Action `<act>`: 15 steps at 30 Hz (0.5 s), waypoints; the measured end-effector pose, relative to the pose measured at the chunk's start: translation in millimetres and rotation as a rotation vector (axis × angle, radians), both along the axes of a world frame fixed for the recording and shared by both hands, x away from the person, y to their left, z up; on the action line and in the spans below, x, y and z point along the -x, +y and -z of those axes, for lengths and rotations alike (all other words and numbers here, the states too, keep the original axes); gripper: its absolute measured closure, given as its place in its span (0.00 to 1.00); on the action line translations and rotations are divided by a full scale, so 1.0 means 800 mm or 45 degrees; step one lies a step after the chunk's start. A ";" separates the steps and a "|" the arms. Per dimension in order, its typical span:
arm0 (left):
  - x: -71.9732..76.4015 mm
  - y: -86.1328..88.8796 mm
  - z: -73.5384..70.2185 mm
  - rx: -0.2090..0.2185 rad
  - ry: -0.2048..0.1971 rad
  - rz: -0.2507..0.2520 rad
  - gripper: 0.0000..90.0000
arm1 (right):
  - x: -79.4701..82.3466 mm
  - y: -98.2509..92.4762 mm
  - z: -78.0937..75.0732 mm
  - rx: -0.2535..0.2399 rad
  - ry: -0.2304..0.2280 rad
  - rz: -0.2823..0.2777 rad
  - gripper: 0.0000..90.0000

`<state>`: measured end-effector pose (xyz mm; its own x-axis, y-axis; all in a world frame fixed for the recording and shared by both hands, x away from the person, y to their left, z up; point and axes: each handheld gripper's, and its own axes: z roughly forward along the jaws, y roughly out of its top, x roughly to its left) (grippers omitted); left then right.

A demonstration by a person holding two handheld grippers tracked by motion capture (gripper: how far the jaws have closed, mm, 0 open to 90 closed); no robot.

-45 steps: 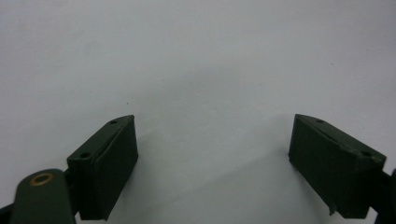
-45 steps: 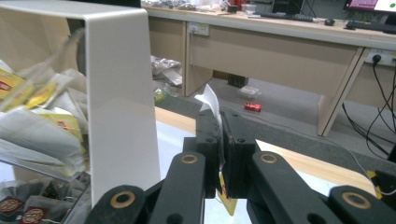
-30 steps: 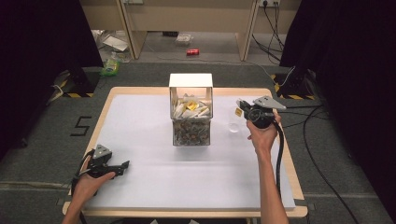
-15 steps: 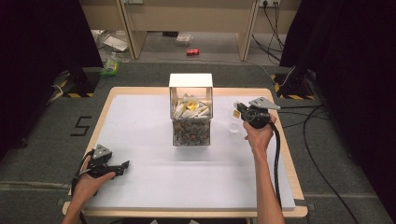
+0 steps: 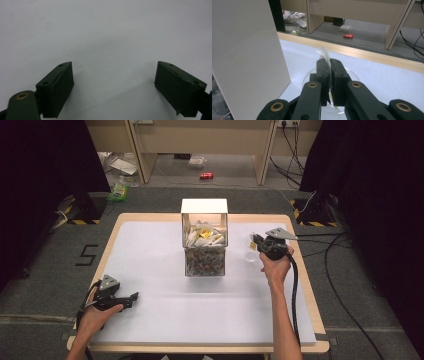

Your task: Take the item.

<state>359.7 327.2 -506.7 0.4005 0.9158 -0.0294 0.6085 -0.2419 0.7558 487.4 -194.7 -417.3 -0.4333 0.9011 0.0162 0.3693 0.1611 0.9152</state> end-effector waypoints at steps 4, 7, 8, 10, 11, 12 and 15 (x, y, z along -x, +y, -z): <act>0.000 0.000 0.000 0.000 0.000 0.000 0.16 | 0.000 0.000 0.002 -0.005 0.002 0.005 0.96; 0.000 0.000 0.000 0.000 0.000 0.000 0.16 | -0.001 0.001 0.003 0.007 0.007 0.003 0.96; 0.000 0.000 0.000 0.000 0.000 0.000 0.16 | -0.001 0.001 0.004 0.006 0.010 0.003 0.96; 0.000 0.000 0.000 0.000 0.000 0.000 0.16 | -0.002 0.001 0.005 0.008 0.015 0.004 0.96; 0.000 0.000 0.000 0.000 0.000 0.000 0.16 | -0.003 0.001 0.007 0.012 0.022 0.004 0.96; 0.000 0.000 0.000 0.000 0.000 0.000 0.16 | -0.003 0.001 0.008 0.009 0.026 0.005 0.96; 0.000 0.000 0.000 0.000 0.000 0.000 0.16 | -0.003 0.001 0.010 0.009 0.029 0.005 0.96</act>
